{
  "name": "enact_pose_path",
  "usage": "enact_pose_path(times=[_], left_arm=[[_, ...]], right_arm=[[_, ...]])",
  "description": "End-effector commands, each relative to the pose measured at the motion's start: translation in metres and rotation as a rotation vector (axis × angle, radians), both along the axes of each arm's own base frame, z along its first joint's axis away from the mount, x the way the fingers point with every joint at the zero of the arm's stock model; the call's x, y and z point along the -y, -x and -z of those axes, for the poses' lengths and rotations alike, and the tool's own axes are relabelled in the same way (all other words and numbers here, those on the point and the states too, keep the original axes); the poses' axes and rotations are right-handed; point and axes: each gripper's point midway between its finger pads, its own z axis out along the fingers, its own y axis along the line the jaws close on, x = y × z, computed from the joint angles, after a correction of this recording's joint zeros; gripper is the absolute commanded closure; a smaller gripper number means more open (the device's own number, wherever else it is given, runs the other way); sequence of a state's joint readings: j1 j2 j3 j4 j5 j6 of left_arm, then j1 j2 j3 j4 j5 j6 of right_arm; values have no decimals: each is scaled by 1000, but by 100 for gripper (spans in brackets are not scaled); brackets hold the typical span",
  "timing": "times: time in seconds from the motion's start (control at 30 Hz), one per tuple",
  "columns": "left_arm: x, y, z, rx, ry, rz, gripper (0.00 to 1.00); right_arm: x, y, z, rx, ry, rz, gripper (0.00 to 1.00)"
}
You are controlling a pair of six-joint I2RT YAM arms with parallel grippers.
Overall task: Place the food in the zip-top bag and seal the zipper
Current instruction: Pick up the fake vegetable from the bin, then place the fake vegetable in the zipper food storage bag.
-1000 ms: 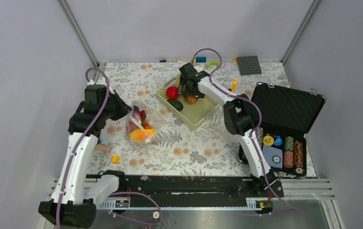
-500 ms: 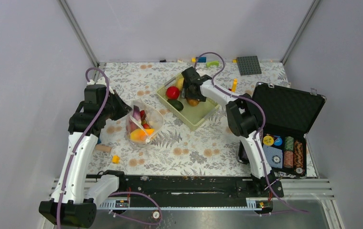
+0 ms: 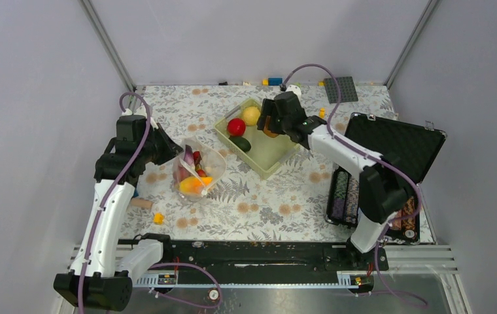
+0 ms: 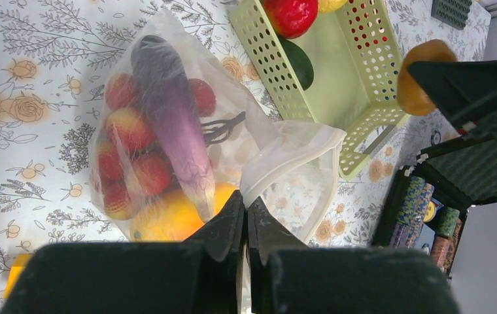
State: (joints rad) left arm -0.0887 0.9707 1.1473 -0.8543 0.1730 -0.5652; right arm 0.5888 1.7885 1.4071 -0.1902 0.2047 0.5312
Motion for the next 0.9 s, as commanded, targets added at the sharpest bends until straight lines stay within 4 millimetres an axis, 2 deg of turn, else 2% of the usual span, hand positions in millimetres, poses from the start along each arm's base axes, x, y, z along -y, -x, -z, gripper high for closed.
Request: enact_pose_path(times=[0.0, 0.2, 0.37, 0.5, 0.57, 0.63, 0.73, 0.87], left_arm=[[5, -8, -14, 61, 18, 37, 100], [6, -8, -13, 57, 19, 41, 100], [12, -8, -9, 36, 37, 70, 100], [12, -7, -10, 43, 42, 71, 100], [12, -5, -12, 53, 43, 73, 100], [12, -4, -14, 66, 41, 73, 100], [13, -3, -17, 76, 46, 82, 100], [12, 0, -19, 92, 42, 81, 100]], right_arm=[[-18, 12, -60, 150, -151, -122, 49], [-39, 43, -101, 268, -247, -261, 50], [-81, 102, -139, 374, -325, -541, 51], [-123, 167, -162, 403, -461, -849, 51], [-140, 188, -166, 391, -504, -937, 51], [-156, 200, -167, 378, -528, -979, 51], [-173, 206, -160, 299, -569, -986, 52], [-186, 214, -156, 264, -608, -1004, 51]])
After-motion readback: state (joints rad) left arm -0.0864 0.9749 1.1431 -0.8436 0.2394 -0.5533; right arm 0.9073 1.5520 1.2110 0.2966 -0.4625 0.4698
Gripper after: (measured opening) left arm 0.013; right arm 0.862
